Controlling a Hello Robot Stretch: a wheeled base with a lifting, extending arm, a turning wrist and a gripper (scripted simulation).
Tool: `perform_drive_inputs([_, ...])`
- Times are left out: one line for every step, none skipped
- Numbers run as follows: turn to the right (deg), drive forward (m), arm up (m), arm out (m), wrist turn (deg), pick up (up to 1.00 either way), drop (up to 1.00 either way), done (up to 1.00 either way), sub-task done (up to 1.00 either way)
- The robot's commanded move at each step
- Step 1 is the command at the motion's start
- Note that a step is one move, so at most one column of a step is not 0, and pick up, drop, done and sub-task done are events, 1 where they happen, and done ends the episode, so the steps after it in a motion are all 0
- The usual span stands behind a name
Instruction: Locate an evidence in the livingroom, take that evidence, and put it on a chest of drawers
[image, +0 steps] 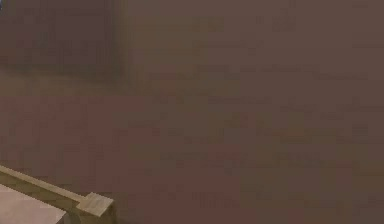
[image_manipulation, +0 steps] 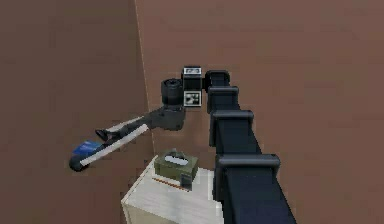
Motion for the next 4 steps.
perform_drive_inputs([0.0,0.00,0.00,0.00,45.0,0.00,0.00,0.00,0.00])
perform_drive_inputs([0.0,0.00,0.00,0.00,45.0,0.00,0.00,0.00,0.00])
perform_drive_inputs([0.0,0.00,0.00,0.00,6.0,0.00,0.00,0.00,0.00])
perform_drive_inputs([0.0,0.00,-0.08,0.00,0.0,0.00,0.00,0.00,0.00])
